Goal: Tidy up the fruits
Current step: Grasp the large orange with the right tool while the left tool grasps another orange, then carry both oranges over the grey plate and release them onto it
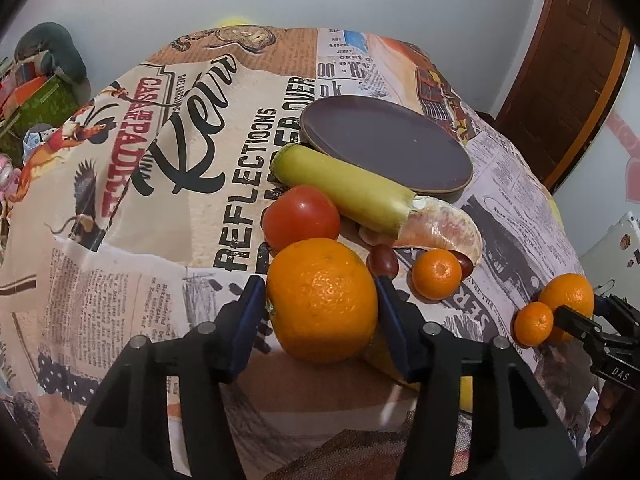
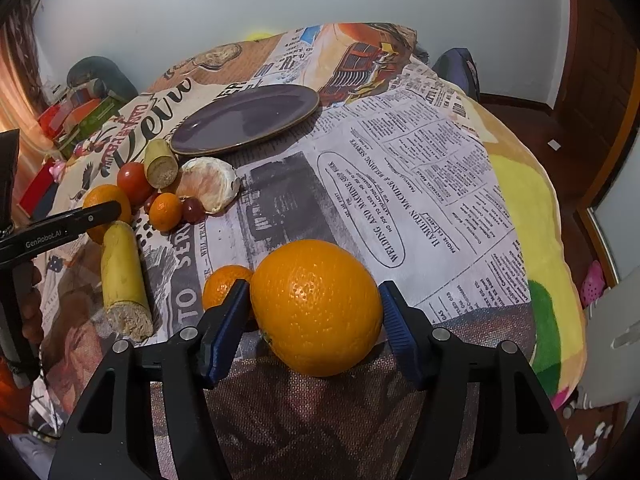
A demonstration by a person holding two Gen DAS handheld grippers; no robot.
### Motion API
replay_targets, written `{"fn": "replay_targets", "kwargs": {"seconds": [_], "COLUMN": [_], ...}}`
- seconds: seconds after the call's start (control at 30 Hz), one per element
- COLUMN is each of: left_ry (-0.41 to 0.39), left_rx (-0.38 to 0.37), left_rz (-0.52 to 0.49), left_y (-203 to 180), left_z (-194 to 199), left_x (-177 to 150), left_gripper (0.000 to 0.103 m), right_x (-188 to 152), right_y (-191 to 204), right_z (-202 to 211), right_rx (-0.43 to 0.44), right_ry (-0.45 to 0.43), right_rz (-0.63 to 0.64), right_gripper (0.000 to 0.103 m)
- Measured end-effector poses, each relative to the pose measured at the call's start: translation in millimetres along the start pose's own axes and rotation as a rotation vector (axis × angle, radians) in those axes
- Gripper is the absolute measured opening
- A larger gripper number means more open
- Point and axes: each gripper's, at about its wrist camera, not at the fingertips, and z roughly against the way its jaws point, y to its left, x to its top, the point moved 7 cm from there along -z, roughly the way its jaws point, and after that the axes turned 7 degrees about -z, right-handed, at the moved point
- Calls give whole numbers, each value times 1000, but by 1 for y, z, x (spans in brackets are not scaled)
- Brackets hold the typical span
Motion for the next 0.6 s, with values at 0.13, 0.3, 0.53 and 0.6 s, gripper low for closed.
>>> {"fn": "replay_targets", "kwargs": {"seconds": [0.13,0.3,0.53,0.6], "left_ry": [-3,-50,-123,-147], "left_rx": [-1,14,18,16], "left_rz": [15,16,14,14], "left_y": [3,7,7,6], "left_z": [6,26,55,64], "left_x": [1,9,27,34], "left_gripper": [54,54,54,54], "right_x": [1,7,33,43], "right_y": [1,3,15,20], "right_z": [1,9,26,30], "right_rx": [-10,-15,-10,-7], "right_ry": [-3,-23,-103,-129], "right_rz": [6,17,48,62], "right_gripper": [61,61,61,61]}}
